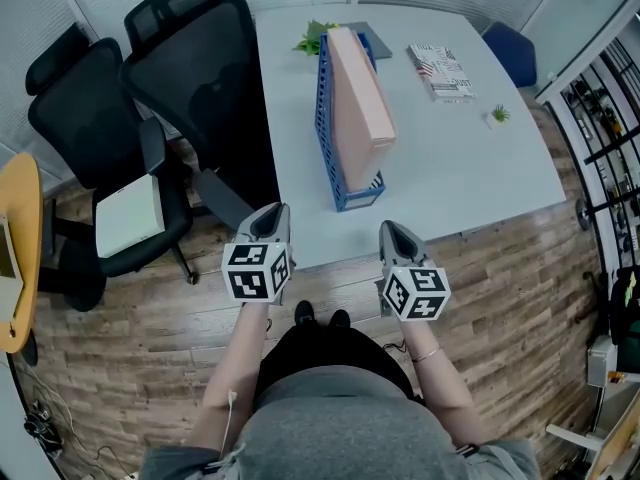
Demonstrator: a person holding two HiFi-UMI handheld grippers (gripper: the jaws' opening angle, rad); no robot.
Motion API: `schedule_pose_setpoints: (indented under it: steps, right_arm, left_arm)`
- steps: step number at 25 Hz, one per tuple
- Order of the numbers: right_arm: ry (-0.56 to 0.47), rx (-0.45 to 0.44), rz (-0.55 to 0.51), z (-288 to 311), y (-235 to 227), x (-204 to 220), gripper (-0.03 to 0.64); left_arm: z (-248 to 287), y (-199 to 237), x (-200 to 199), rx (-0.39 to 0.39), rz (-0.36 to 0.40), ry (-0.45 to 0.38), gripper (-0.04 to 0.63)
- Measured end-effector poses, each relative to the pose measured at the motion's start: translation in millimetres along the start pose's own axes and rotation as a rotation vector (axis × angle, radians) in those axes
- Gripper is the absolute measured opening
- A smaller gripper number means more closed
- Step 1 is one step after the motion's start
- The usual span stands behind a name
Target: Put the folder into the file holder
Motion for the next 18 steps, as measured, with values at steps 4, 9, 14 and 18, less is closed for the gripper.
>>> schedule_pose_setpoints:
  steps: [4,9,14,18]
  right_arm:
    - [0.005,-0.022,-0.021,-0.3,0.7,-4.4,0.002]
    - [0.017,-0.022,-0.031,-1.6,-1.0,-4.4,0.002]
    - [0.023,-0.016,-0.047,-2.4,-2.6,-6.4,0.002]
    - [0.013,-0.011,-0.047,-3.2,-8.1,-11.5,0.002]
  left_arm:
    - [-0.8,-2.2,0.6,-0.009,0.000,0.002,0.035]
    - [-2.9,-4.0,0.8,-0.017,0.003,0.004,0.035]
    - [-2.8,-6.9,-3.3,-0.020,0.010,-0.005,0.035]
    - [-1.4,-12.3,-6.4,-0.018,0.016,-0.010,0.035]
Point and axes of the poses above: the fingertips, and each gripper's own axes: z forward along the fingers, y to its left, x out of its underside, the point moved 1 cm from there along -z, backward along the fingers, and after that the axes turned 1 degree about x, right-handed, at the moved point
